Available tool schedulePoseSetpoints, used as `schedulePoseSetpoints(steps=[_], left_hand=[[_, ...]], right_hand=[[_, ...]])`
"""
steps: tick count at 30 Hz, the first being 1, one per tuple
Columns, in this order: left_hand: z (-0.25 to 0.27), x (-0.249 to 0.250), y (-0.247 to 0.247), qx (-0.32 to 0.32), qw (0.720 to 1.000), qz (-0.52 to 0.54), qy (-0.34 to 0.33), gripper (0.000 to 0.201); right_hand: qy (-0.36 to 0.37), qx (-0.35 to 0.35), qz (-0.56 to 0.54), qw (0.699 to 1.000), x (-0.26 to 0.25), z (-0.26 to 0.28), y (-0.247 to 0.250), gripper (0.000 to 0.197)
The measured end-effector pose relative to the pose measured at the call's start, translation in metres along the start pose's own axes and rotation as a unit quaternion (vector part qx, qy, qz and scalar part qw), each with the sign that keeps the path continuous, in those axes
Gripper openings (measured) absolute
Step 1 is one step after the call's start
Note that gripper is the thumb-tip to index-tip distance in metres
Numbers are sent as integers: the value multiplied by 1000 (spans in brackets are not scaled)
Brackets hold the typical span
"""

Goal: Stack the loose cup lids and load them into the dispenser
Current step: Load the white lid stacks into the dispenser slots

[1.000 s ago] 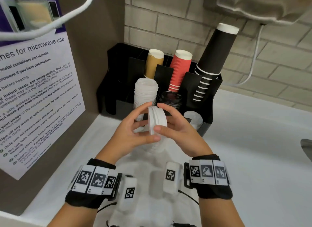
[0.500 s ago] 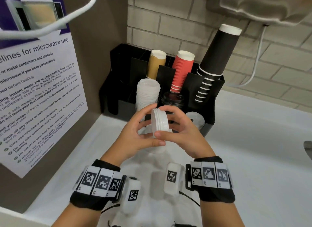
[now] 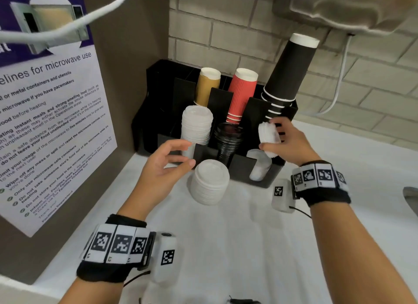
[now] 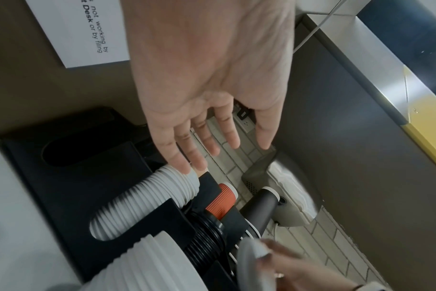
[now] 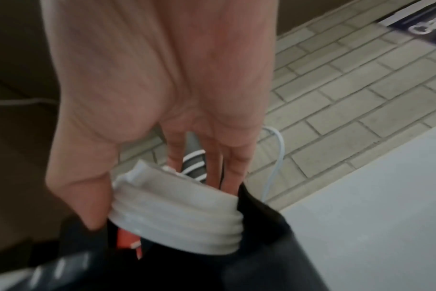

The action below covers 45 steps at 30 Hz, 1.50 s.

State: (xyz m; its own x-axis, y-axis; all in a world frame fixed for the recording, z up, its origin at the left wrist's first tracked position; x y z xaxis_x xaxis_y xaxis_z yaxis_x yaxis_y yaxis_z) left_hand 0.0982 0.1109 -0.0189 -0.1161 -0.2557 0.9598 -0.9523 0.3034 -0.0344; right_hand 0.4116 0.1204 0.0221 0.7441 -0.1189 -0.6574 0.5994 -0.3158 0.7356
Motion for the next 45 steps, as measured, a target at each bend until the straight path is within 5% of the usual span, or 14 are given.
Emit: schedulePoseSetpoints(steps=[7,13,21,25,32,34,36,39,41,45], left_hand=[[3,0,7,12,1000,-6,-2,29],[3,1,7,19,1000,-10,-1,29],[5,0,5,15,1000,-23,1,28],[5,-1,5,15,999,-28,2,28],[8,-1,3,8,999,-34,3,27],[8,-1,3,8,999,-34,1,28],[8,-2,6,12,999,-30,1,28],[8,-4,8,13,999,-31,4,27],[7,-6,9,15,999,-32,6,28],[5,-10,11,19,999,-28,11,28]], right_hand=[[29,-159,250,955,17,-15,-47,83],[51,-177,359,915,24,-11,-67,83],[64,-166,399,900,21,-7,-73,83],[59,-136,369,918,21,-7,-66,79],[57,-166,396,901,19,1,-69,68],[47,-161,320,933,16,4,-63,65],[62,-67,160,983,-1,12,-45,54],[119,48,-1,992,-42,43,-38,33],[140,-26,-7,990,-66,59,-73,28],[72,-185,72,977,-66,75,-138,56]])
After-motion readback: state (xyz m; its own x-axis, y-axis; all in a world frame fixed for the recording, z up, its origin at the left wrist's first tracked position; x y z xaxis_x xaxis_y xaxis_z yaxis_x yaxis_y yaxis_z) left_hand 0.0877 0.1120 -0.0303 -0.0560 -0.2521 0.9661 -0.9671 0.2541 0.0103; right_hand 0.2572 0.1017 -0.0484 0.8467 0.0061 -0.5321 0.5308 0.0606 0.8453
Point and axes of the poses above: each hand's wrist, its own z-axis away from the middle knuckle, its own y-axis out of the back of the hand, x = y × z, the point moved 10 cm from there along -z, towards the middle knuckle, and after that the axes turned 2 degrees about z, right-handed, at the moved point
